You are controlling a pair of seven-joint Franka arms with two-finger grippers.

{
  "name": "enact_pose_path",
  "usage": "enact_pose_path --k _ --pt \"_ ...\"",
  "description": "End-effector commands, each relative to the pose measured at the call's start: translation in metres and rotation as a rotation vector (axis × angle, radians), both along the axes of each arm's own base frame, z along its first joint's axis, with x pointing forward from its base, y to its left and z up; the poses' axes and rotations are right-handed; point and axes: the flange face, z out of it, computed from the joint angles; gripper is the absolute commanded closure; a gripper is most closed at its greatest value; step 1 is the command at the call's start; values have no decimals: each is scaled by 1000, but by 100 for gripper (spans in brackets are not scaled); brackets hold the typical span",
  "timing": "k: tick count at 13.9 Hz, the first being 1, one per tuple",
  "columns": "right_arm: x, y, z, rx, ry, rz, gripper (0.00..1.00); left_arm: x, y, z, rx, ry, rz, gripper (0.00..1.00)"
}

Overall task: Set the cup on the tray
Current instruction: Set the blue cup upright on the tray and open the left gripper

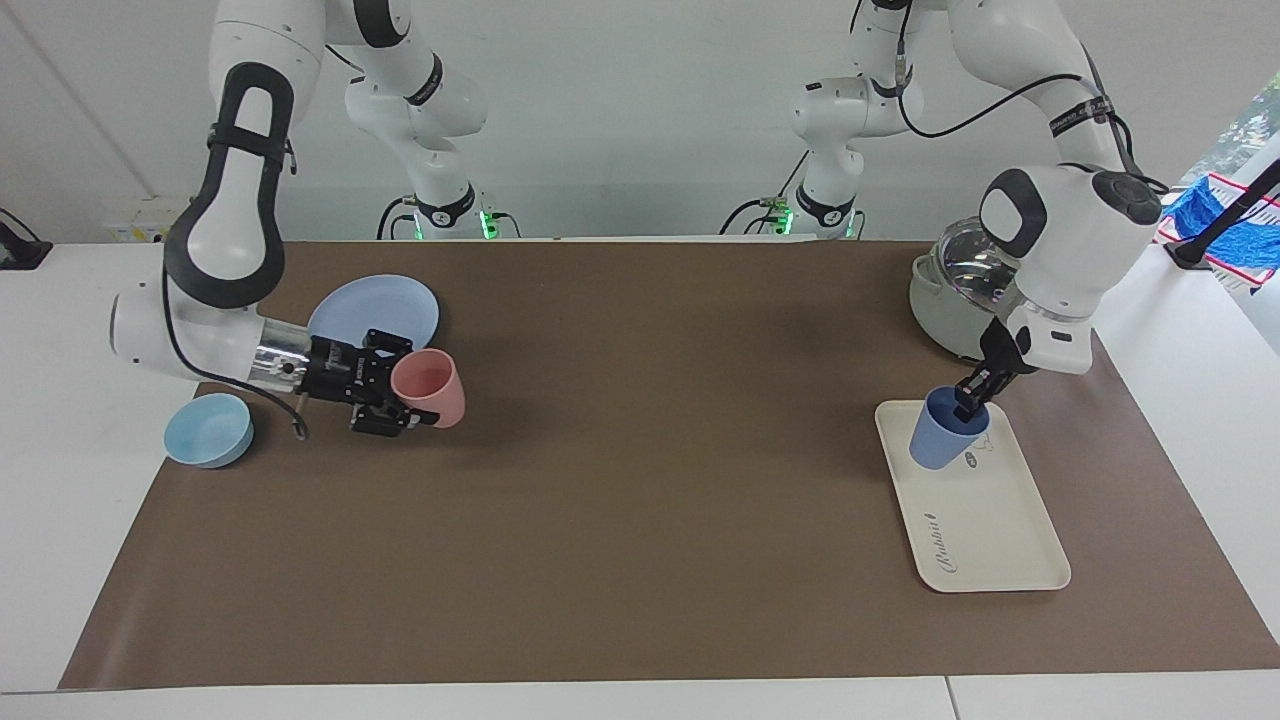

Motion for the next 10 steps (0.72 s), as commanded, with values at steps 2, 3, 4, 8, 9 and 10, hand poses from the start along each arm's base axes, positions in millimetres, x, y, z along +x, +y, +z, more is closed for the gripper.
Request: enact_pose_path --k 2,3,4,8,9,10 --pt "-2 -62 -19 -35 -14 89 100 -14 31 -15 -5 -16 -37 100" --pt "2 -77 -27 -44 -19 115 100 -13 31 -19 -8 -24 -33 100" --pt "6 -87 -32 -50 -25 132 100 -12 33 -28 -7 -22 -30 100" --pt "23 -108 -50 -60 -13 184 100 2 51 -45 -7 -82 10 100" --pt "27 -108 -60 -47 6 202 100 4 50 -50 -6 -91 11 100" --pt "31 -112 -70 -36 23 209 100 6 49 -52 -5 -100 13 100"
